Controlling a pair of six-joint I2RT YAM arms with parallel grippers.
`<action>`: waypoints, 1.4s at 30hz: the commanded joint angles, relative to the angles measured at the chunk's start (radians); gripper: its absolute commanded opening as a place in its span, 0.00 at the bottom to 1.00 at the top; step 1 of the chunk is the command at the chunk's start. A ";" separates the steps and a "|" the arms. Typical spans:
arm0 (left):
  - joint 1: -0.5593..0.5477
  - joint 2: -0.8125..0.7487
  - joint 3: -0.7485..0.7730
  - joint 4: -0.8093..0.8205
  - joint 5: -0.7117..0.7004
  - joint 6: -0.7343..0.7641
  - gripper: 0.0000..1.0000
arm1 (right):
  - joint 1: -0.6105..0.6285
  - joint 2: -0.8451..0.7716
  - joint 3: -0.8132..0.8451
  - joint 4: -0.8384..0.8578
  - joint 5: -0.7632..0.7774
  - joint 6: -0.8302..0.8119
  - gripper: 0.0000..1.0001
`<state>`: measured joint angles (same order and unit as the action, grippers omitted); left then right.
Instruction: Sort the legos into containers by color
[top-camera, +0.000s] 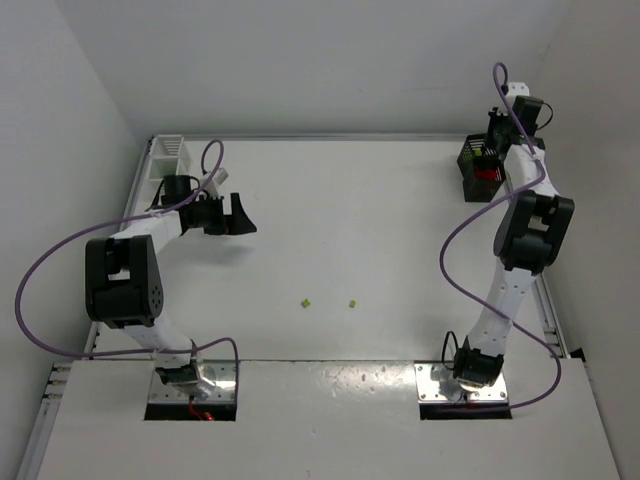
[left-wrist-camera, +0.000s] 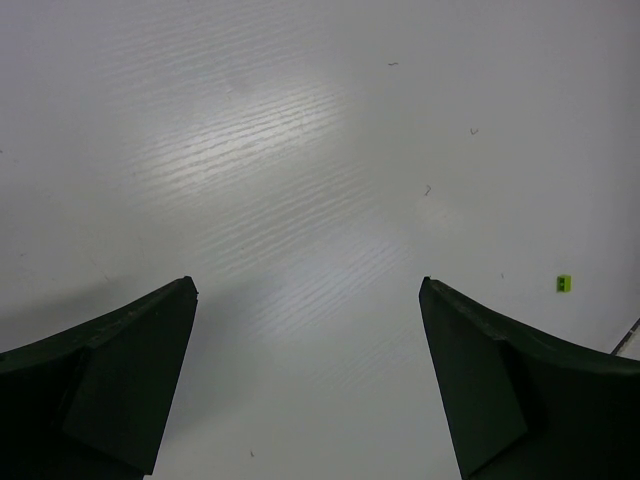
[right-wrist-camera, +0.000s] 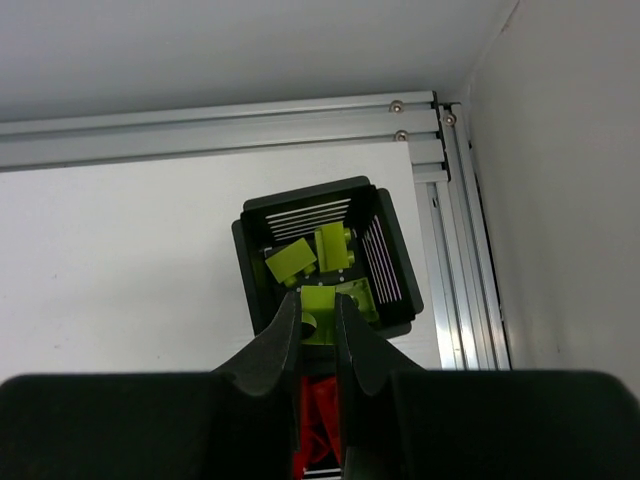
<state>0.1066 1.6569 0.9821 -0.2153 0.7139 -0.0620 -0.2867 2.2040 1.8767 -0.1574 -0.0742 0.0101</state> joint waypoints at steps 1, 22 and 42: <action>0.015 0.003 0.026 0.030 0.029 -0.007 1.00 | -0.006 0.017 0.065 0.050 0.019 0.021 0.09; 0.005 0.003 0.026 0.030 0.019 -0.007 1.00 | -0.006 0.037 0.065 0.068 -0.003 0.030 0.48; -0.004 -0.092 0.007 -0.012 -0.057 0.045 1.00 | 0.127 -0.361 -0.299 -0.097 -0.357 -0.295 0.40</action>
<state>0.0990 1.6314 0.9825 -0.2295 0.6758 -0.0479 -0.2142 2.0151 1.6550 -0.2413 -0.3096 -0.1654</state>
